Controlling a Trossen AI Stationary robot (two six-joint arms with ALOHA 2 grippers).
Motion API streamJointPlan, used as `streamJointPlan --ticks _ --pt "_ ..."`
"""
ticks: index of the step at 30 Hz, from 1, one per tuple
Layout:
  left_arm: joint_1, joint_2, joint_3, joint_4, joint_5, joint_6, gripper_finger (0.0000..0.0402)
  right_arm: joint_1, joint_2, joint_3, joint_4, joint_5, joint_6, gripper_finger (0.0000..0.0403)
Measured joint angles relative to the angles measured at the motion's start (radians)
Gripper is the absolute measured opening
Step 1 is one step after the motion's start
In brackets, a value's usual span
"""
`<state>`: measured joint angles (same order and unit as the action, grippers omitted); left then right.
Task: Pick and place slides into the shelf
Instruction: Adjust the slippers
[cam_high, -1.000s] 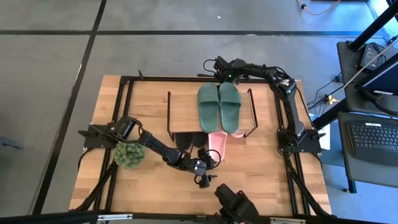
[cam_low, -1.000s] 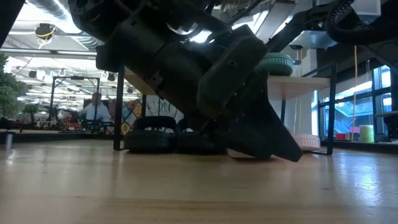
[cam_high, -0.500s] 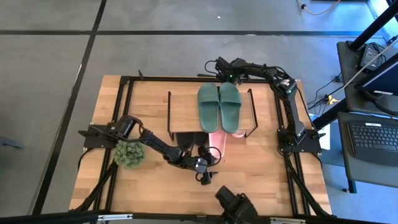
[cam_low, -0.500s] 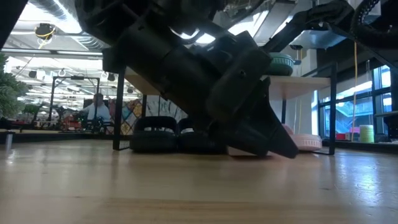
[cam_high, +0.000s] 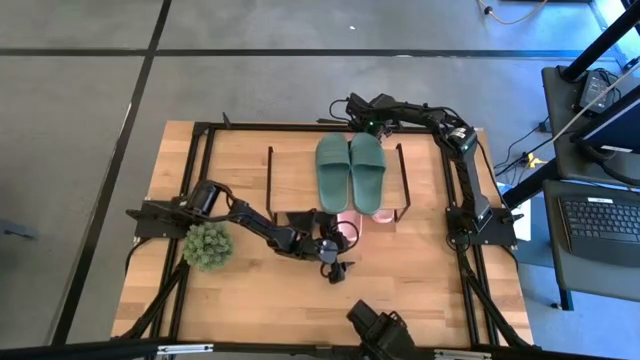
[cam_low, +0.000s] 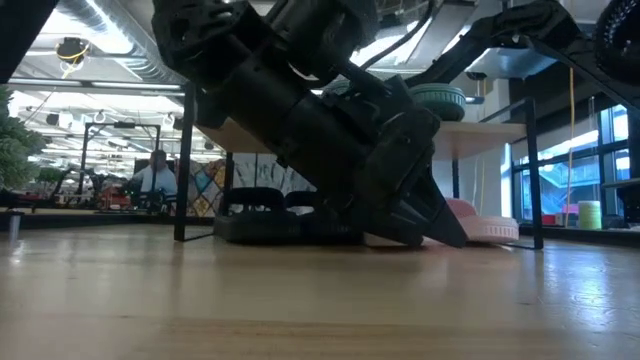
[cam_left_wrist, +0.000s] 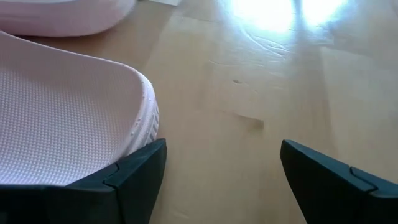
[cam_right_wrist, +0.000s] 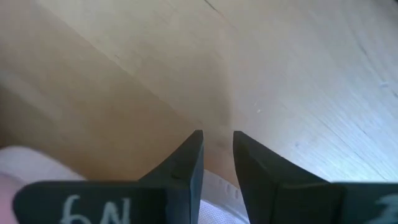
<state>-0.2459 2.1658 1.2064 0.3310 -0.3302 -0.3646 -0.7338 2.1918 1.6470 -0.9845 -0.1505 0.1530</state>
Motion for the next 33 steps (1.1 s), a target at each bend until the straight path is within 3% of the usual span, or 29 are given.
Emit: streamJointPlan --ticks 15,21,25,33 --pt "0.033 0.0 -0.001 0.0 -0.003 -0.002 0.0306 0.0 0.0 0.0 -0.02 0.002 0.014 0.0089" --pt "0.005 0.0 -0.001 0.0 0.067 -0.006 0.0306 0.0 0.0 0.013 -0.005 0.003 0.009 0.0089" --pt "-0.019 -0.005 -0.001 -0.009 0.106 -0.027 0.0306 0.0 0.0 0.062 -0.016 0.003 -0.001 0.0089" --pt "-0.054 -0.007 0.0 -0.038 0.081 -0.055 0.0306 0.0 0.0 0.269 -0.067 0.005 -0.007 0.0089"
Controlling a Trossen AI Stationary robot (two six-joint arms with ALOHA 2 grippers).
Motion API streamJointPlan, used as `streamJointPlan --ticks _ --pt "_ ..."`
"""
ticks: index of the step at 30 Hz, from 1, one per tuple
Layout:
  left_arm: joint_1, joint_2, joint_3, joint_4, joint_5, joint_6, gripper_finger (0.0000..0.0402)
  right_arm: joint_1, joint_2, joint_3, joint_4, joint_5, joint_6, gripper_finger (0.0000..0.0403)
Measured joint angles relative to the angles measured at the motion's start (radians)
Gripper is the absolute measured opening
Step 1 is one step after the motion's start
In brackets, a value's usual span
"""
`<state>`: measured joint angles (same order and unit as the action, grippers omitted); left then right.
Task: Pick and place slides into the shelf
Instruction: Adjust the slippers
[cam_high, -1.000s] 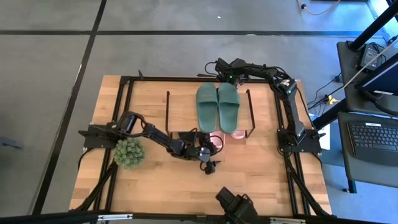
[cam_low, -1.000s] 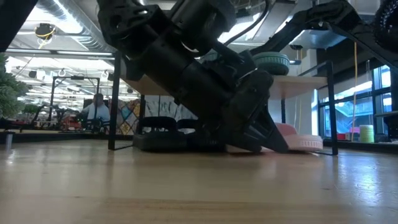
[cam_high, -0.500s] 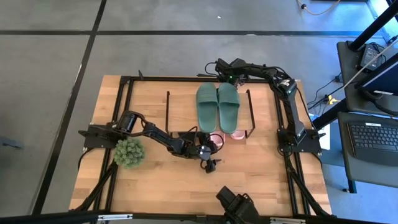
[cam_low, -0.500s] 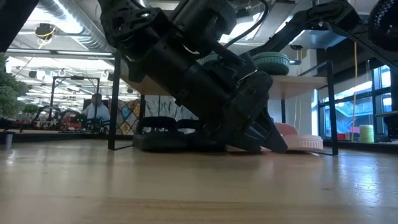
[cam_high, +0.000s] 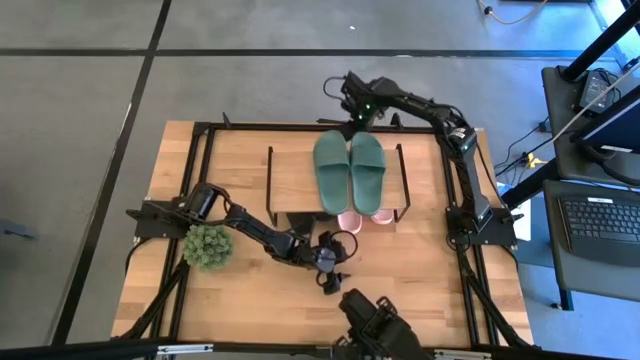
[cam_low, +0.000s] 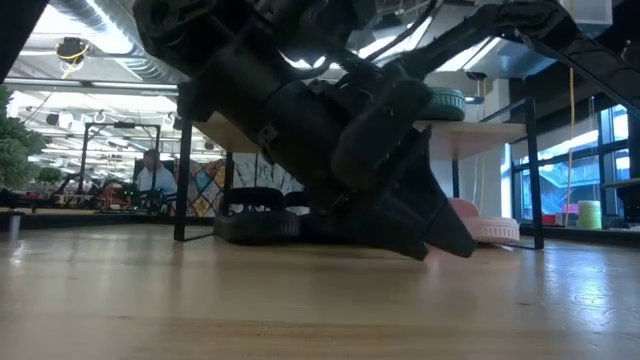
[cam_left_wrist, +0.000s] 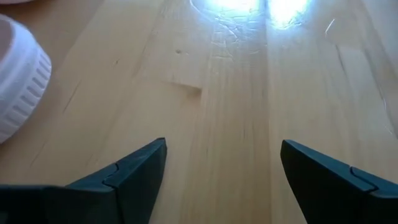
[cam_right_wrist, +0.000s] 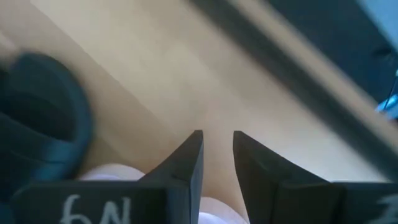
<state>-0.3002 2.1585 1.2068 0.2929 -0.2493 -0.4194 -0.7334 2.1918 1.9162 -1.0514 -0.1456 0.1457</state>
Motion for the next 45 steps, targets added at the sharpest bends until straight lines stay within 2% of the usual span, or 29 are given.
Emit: streamJointPlan --ticks 5,10,15,21,27,29,32,35,38,42,45 --pt "-0.024 -0.036 0.001 -0.117 -0.012 -0.063 0.0306 0.0 0.0 0.203 -0.076 0.0 -0.001 0.0089" --pt "-0.072 -0.125 -0.004 -0.262 -0.079 -0.09 0.0306 0.008 0.0 0.436 -0.175 0.0 -0.001 0.0089" --pt "-0.13 -0.25 -0.005 -0.391 -0.171 -0.129 0.0306 0.043 -0.16 0.351 -0.131 0.018 -0.032 0.0089" --pt "-0.172 -0.419 -0.039 -0.379 -0.206 -0.119 0.0306 0.122 -0.327 0.335 -0.203 0.137 -0.026 0.0089" --pt "-0.173 -0.543 -0.144 -0.344 -0.278 -0.123 0.0306 0.299 -0.473 0.335 -0.225 0.149 -0.008 0.0089" --pt "-0.174 -0.569 -0.192 -0.306 -0.279 -0.123 0.0306 0.382 -0.513 0.335 -0.243 0.21 0.008 0.0089" --pt "-0.181 -0.613 -0.272 -0.232 -0.279 -0.121 0.0306 0.532 -0.56 0.335 -0.281 0.363 0.04 0.0089" --pt "-0.194 -0.646 -0.349 -0.14 -0.284 -0.12 0.0306 0.688 -0.621 0.256 -0.28 0.53 0.097 0.0089" --pt "-0.212 -0.66 -0.405 -0.047 -0.284 -0.09 0.0306 0.834 -0.716 0.073 -0.188 0.646 0.159 0.0089" --pt "-0.229 -0.669 -0.44 0.061 -0.285 -0.014 0.0306 0.997 -0.856 -0.262 0.044 0.676 0.22 0.0089" --pt "-0.24 -0.669 -0.442 0.07 -0.287 0.025 0.0306 1.092 -0.946 -0.499 0.27 0.68 0.223 0.0089"
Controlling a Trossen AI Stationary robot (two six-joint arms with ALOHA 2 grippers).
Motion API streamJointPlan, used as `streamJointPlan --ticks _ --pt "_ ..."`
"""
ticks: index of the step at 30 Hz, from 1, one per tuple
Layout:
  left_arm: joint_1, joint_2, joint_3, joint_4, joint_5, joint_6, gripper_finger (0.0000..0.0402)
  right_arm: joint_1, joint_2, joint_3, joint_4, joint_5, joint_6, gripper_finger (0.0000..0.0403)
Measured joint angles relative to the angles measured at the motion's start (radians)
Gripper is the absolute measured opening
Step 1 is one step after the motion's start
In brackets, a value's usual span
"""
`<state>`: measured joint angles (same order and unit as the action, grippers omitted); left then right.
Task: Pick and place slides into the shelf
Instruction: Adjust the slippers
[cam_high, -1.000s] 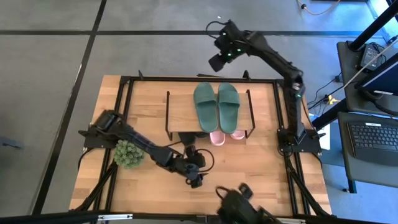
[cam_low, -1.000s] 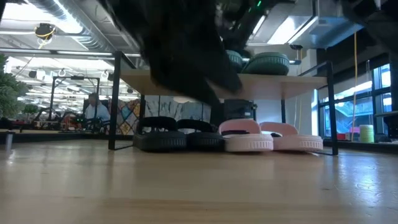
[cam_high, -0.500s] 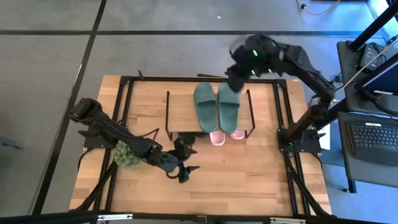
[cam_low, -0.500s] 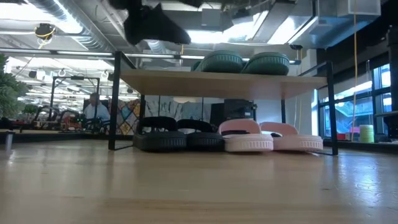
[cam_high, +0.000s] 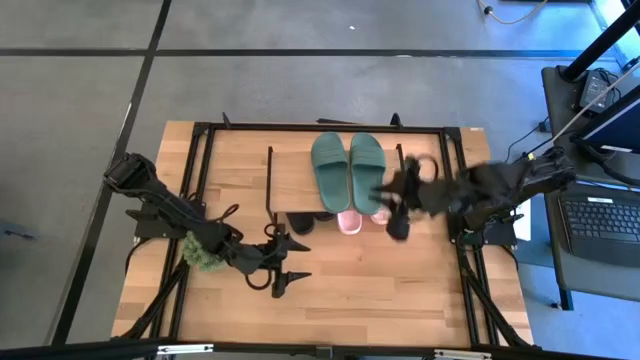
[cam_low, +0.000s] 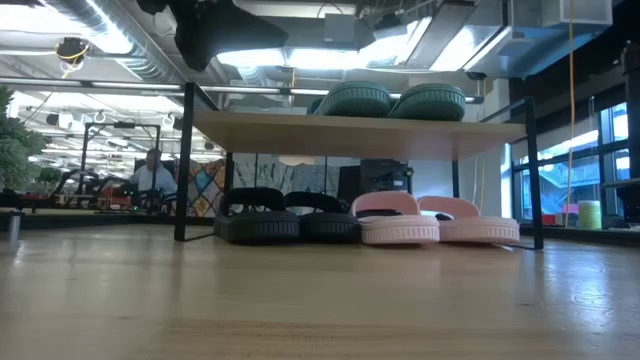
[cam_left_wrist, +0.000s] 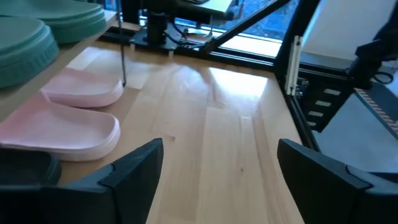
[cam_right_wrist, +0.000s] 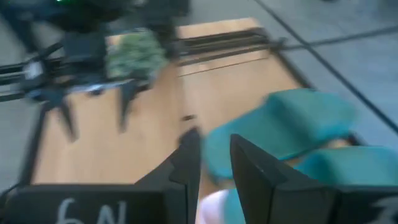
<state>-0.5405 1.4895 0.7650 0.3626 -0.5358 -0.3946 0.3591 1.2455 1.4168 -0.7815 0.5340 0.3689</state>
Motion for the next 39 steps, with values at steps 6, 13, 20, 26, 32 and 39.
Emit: streamJointPlan --ticks 6,13,20,26,32,39 --pt "-0.036 0.0 0.0 -0.038 -0.004 -0.045 0.0306 0.143 -0.136 -0.36 0.321 0.0 0.01 0.0089" --pt "-0.056 0.018 0.0 -0.046 -0.005 -0.075 0.0306 0.295 -0.234 -0.708 0.643 -0.003 0.051 0.0089" --pt "0.01 0.145 0.001 -0.008 -0.025 -0.147 0.0306 0.367 -0.248 -0.984 0.841 -0.004 0.15 0.0089" --pt "0.037 0.257 0.001 0.025 -0.073 -0.212 0.0306 0.404 -0.247 -1.157 1.118 -0.023 0.073 0.0089" --pt "0.056 0.333 0.003 0.061 -0.112 -0.259 0.0306 0.412 -0.247 -1.235 1.294 -0.027 -0.041 0.0089" --pt "0.084 0.357 0.003 0.034 -0.179 -0.259 0.0306 0.412 -0.247 -1.236 1.303 -0.027 -0.065 0.0089"
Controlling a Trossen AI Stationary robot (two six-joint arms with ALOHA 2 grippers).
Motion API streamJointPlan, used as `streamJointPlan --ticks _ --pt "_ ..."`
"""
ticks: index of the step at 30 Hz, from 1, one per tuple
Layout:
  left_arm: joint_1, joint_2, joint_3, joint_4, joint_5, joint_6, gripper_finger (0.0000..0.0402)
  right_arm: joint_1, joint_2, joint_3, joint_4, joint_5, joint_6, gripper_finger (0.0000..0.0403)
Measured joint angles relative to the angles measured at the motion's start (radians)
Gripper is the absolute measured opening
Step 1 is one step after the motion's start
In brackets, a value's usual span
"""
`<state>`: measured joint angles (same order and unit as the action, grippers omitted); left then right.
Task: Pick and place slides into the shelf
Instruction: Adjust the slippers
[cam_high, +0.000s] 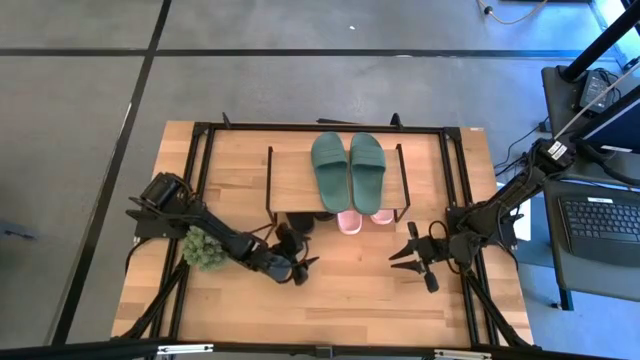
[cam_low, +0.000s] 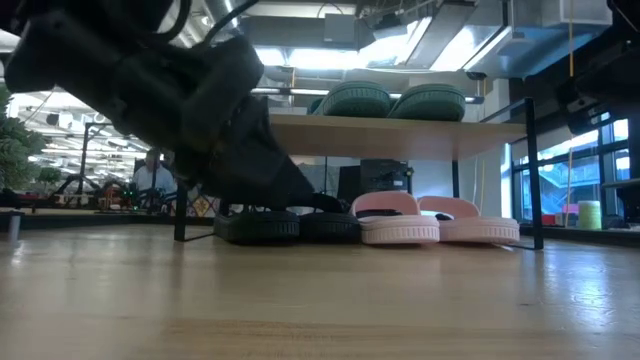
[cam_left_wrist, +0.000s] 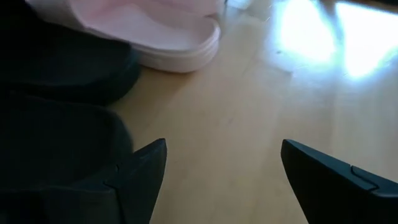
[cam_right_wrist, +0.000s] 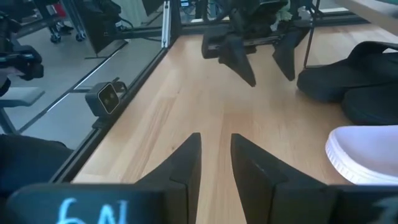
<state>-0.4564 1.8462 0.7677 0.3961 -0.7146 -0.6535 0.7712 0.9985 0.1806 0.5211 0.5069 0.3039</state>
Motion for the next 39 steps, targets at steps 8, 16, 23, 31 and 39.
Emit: streamJointPlan --ticks 8,16,23,31,39 --pt "0.032 0.0 0.0 -0.084 -0.007 -0.031 0.0306 0.0 0.0 0.0 -0.001 0.0 -0.002 0.0089" --pt "0.053 0.0 0.001 -0.189 -0.029 -0.102 0.0306 0.0 0.0 0.0 -0.002 0.0 -0.022 0.0089" --pt "0.057 0.0 0.001 -0.204 -0.077 -0.104 0.0306 0.0 0.0 0.0 -0.002 -0.001 -0.025 0.0089" --pt "0.077 0.0 0.001 -0.204 -0.087 -0.104 0.0306 0.0 0.0 0.0 -0.002 -0.001 -0.025 0.0089" --pt "0.047 -0.018 0.0 -0.112 0.095 -0.099 0.0306 0.0 0.001 0.0 -0.002 -0.001 -0.022 0.0089"
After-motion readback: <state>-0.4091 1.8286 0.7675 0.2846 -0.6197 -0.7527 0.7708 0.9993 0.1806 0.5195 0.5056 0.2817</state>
